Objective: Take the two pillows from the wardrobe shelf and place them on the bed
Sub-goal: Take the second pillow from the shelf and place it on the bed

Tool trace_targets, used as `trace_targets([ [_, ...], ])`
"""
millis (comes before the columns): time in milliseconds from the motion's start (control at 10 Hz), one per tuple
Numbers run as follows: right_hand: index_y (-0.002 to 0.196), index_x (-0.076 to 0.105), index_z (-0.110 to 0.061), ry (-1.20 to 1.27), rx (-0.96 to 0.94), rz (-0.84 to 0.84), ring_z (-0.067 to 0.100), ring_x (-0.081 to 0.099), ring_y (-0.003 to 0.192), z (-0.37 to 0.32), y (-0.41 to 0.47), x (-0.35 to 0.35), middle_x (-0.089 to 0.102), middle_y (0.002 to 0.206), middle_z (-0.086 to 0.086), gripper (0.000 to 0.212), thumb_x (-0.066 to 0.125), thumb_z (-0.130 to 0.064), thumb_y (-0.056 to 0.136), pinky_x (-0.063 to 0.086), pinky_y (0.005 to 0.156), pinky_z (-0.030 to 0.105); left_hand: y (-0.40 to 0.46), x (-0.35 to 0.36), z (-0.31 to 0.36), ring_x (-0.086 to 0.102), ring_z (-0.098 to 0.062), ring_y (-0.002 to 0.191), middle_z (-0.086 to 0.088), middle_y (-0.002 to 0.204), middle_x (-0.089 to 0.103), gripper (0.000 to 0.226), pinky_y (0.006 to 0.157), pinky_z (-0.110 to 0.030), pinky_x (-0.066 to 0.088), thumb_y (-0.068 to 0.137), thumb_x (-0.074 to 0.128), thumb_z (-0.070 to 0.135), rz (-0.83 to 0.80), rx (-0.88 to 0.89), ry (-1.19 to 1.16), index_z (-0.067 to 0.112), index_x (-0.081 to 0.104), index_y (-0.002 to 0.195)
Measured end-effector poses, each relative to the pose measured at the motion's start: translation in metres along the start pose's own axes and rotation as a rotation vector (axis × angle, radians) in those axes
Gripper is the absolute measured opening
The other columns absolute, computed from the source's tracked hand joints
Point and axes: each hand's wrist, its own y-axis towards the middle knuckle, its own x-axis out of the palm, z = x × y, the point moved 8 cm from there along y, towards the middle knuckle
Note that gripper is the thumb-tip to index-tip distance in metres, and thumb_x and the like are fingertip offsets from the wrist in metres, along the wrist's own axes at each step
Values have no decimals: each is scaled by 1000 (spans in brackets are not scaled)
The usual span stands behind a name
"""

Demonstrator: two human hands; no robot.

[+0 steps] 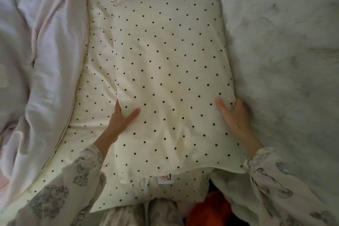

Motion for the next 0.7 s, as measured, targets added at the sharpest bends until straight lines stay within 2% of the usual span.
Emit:
trace_targets([
  [100,140,30,-11,-69,25,-74,30,45,125,8,-1,10,43,140,10,85,49,-67,80,38,104,49,-4,-4,-14,48,-33,122,-9,135,47,89,101,-49,42,75,68,52,169,-83,184,30,18,145],
  [200,141,28,-9,-67,46,-110,30,42,127,9,3,13,41,142,10,83,48,-64,83,36,105,47,-15,9,-4,20,-41,137,-17,151,16,79,107,-60,24,86,50,53,276,-48,617,35,2,147],
  [300,146,21,-11,-75,-7,-75,29,35,134,5,-4,14,34,149,10,78,49,-54,86,31,109,48,-29,54,14,-14,-33,144,-6,158,-17,75,108,-67,6,89,39,59,113,250,1017,40,-6,146],
  [400,150,5,-14,-270,-129,-10,29,18,142,8,-29,21,12,158,11,80,46,-47,90,21,114,48,-42,85,3,-25,-31,141,-3,156,-25,73,106,-70,0,87,31,65,-54,329,1159,41,-4,146],
  [500,150,-1,-15,-458,-226,25,31,7,144,12,-54,29,0,158,15,80,45,-46,92,15,115,50,-39,86,-9,-26,-30,141,0,155,-26,75,106,-70,-2,85,28,69,-95,263,1209,42,-6,146],
  [600,150,-2,-15,-468,-193,-34,29,2,146,14,-62,29,-4,159,14,79,46,-43,93,12,116,48,-34,83,-13,-30,-29,140,2,154,-31,78,106,-69,-4,82,27,73,-148,221,1223,45,-10,144],
  [700,151,7,-18,-199,-165,-86,21,6,146,-18,-72,9,0,160,7,72,48,-38,94,13,118,41,-31,83,-13,-31,-28,139,4,152,-33,79,105,-69,-5,81,28,75,-176,192,1234,47,-13,143],
])
